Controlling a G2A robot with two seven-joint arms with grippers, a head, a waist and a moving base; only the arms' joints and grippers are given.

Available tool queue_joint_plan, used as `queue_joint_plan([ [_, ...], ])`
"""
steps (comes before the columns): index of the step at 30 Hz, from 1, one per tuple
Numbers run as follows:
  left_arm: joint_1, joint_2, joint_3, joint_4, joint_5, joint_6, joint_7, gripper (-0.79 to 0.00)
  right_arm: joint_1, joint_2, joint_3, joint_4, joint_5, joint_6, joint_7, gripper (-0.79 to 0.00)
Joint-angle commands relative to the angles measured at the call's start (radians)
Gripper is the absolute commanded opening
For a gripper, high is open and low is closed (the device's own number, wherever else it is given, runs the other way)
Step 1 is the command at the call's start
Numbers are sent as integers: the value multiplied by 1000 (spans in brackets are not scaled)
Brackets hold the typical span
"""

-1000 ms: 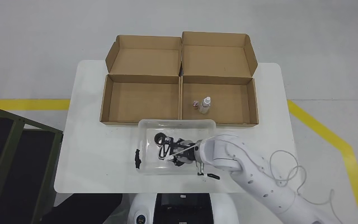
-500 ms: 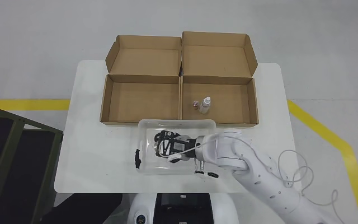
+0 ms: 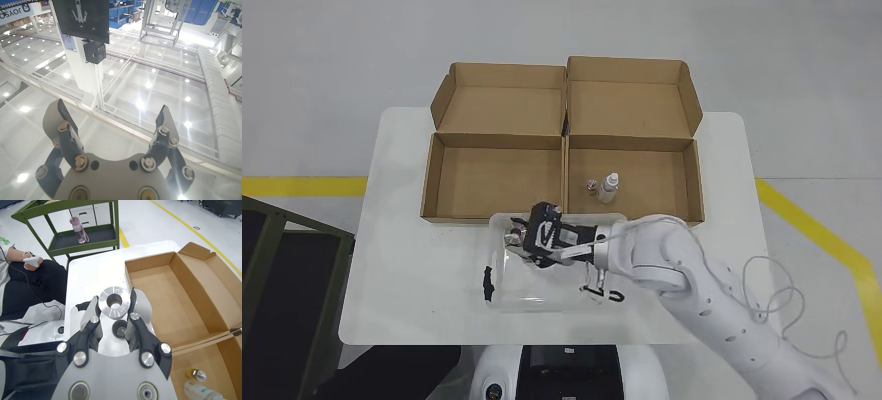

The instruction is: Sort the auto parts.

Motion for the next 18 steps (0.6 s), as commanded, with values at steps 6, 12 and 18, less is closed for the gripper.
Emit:
queue_joint_plan([
  [6,0,0,0,0,0,0,0,0,17,7,83,-5,-21,12,-46,-785],
  [12,0,0,0,0,0,0,0,0,7,17,157,-34,-18,8,-72,-785],
  [18,0,0,0,0,0,0,0,0,-18,26,214,-74,-26,6,-96,-785],
])
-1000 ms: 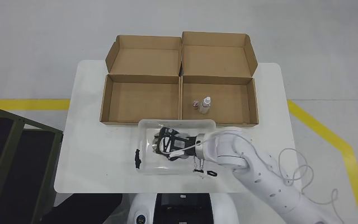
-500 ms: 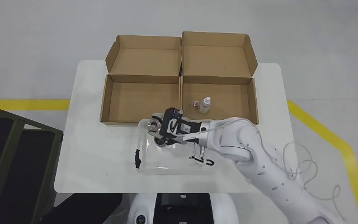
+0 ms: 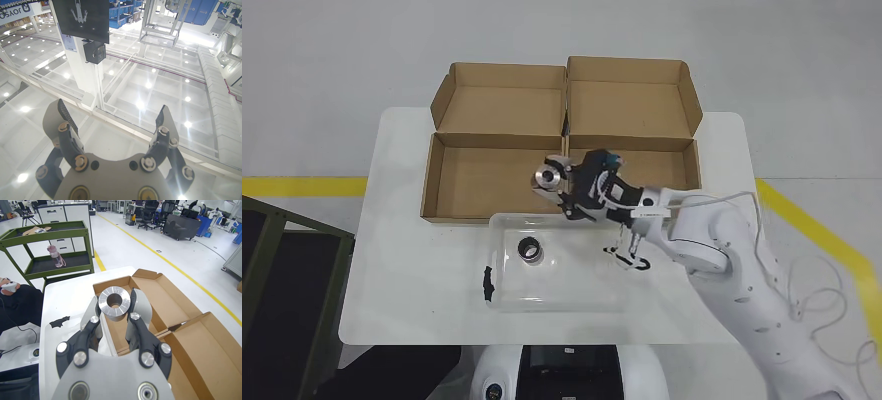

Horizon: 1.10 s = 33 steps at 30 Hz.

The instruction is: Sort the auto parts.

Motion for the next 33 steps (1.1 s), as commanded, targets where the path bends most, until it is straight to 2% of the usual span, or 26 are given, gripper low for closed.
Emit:
queue_joint_plan([
  [1,0,0,0,0,0,0,0,0,-6,2,17,-17,-4,4,-8,-785],
  [20,0,0,0,0,0,0,0,0,-86,18,125,-179,-28,-5,-117,-785],
  [33,0,0,0,0,0,0,0,0,-97,17,121,-155,-1,-53,-200,-785],
])
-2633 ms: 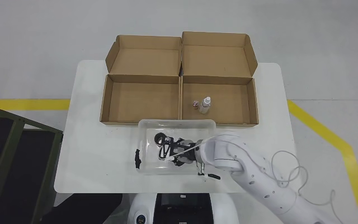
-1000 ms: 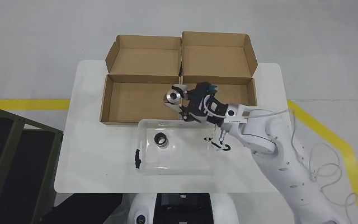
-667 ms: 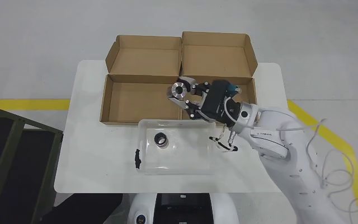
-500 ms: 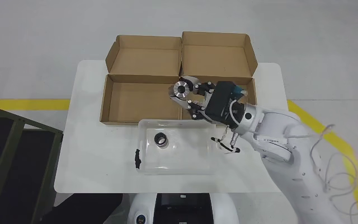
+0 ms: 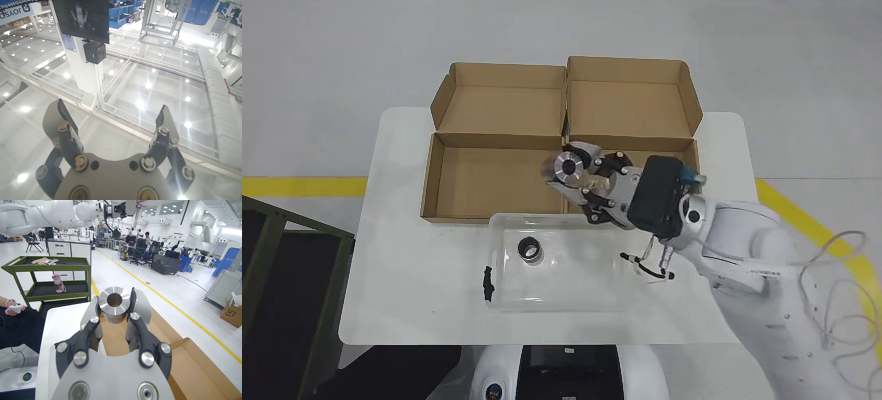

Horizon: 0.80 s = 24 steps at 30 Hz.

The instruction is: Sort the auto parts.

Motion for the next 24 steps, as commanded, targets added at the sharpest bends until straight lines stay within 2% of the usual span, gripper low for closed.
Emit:
queue_joint_plan([
  [1,0,0,0,0,0,0,0,0,1,-1,-3,6,1,-6,-10,-785],
  [12,0,0,0,0,0,0,0,0,18,-7,-55,73,8,-18,0,-785],
  [24,0,0,0,0,0,0,0,0,74,-31,-198,181,3,-14,36,-785],
])
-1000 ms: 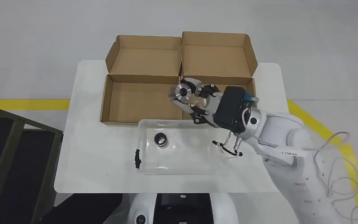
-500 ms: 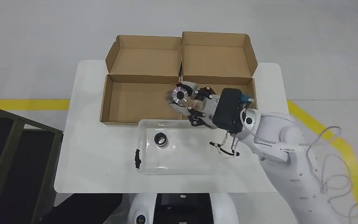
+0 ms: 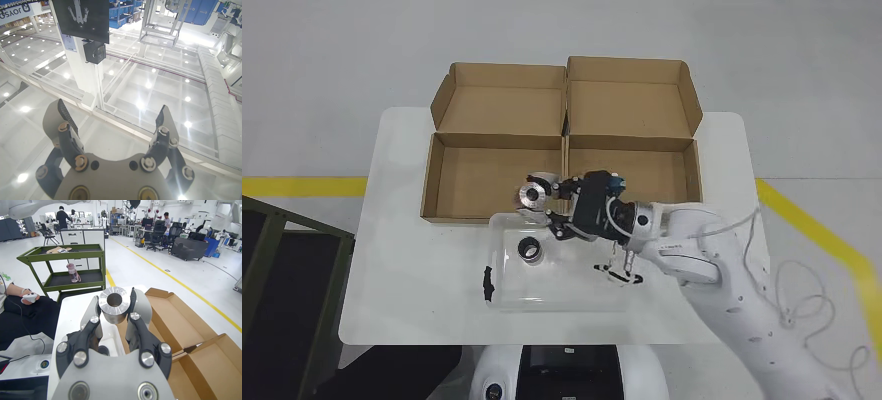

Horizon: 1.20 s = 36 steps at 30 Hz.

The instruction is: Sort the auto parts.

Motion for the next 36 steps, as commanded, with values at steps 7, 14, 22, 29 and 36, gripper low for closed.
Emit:
queue_joint_plan([
  [7,0,0,0,0,0,0,0,0,58,-25,-96,92,-24,25,24,-785],
  [14,0,0,0,0,0,0,0,0,130,-54,-177,214,-46,52,42,-785],
  [22,0,0,0,0,0,0,0,0,225,-103,-272,382,-58,81,25,-785],
  [29,0,0,0,0,0,0,0,0,310,-149,-330,511,-70,104,-10,-785],
  [36,0,0,0,0,0,0,0,0,384,-202,-388,652,-64,113,-35,-785],
])
